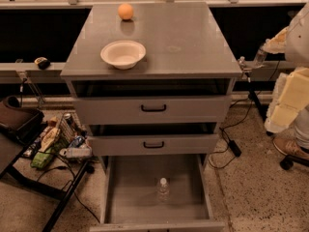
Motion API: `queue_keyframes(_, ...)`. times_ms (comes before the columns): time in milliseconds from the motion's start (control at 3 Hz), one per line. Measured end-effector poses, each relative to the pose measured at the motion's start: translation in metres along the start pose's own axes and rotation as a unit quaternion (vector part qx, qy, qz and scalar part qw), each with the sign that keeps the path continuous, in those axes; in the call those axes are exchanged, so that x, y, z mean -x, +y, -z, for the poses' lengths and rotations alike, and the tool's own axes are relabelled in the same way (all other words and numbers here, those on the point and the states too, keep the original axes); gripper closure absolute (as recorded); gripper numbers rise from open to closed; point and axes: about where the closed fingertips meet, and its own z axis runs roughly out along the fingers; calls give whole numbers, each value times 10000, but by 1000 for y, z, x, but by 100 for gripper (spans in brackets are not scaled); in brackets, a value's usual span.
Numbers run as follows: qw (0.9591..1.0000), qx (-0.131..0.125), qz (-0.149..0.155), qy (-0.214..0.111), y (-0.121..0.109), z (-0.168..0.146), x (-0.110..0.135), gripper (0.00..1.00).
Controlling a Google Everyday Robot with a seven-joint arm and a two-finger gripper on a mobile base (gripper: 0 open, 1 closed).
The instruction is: Pick water bottle from bottom drawer and place on counter
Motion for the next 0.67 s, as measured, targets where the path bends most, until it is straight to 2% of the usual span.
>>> queue_keyframes(333,10000,-89,-23,-34,0,5,1,0)
queue_keyframes(667,9985,-3,-265,-487,3,-20,-12,0)
